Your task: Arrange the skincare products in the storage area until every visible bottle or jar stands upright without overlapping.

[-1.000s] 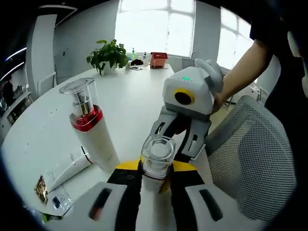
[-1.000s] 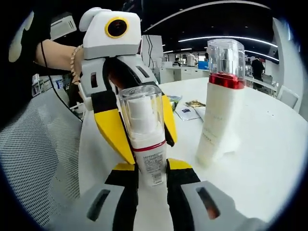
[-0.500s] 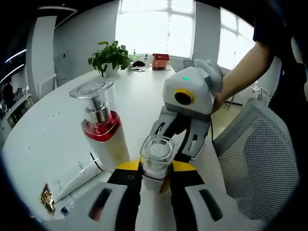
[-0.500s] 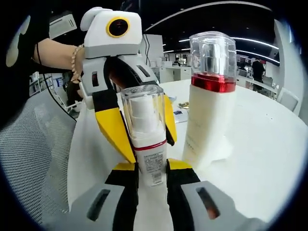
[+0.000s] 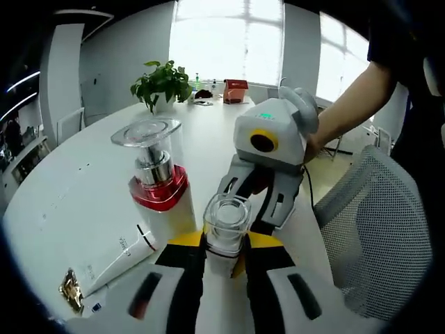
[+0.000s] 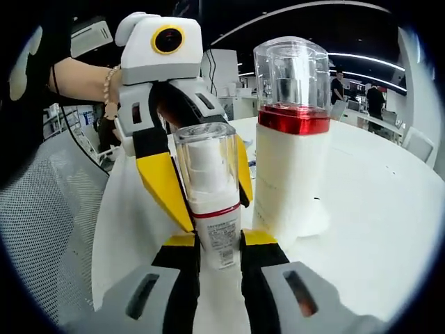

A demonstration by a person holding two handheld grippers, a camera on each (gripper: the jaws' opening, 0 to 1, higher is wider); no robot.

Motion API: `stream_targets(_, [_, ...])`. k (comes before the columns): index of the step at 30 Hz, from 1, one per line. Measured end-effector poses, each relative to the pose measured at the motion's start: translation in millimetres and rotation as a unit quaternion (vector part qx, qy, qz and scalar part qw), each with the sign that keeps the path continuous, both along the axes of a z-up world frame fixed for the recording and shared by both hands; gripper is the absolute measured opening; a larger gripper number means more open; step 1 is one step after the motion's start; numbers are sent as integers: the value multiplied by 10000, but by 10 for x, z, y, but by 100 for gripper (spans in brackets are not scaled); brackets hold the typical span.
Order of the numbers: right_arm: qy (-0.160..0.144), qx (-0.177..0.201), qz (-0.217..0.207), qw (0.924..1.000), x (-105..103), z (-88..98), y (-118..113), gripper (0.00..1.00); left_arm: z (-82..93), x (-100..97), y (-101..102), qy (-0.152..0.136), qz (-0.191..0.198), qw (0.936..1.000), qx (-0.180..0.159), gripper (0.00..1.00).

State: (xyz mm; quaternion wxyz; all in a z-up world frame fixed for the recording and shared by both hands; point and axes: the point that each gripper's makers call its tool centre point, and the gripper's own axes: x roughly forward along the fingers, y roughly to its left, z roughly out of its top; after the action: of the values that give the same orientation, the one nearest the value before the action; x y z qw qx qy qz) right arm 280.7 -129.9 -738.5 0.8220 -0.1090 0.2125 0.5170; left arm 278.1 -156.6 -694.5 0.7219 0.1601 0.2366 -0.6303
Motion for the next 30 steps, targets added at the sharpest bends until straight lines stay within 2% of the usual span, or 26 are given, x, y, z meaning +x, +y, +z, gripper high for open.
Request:
stream_targets(4, [10,2,27,10000,11,1,1,21,1,10,20,7,46,10000,15,15])
stream_targets(14, [20,0,-8,10000,39,-8,-36,22,20,48,308,47,329,9994,99,13])
stream_targets(18, [152,59,27,9999,-12,3,-4,22,4,51,377,91,440,9989,119,13])
stream_targets(30, [269,-16,-7,9996,-31,-10,-37,25,14,18,366,107,479,9988,77,13])
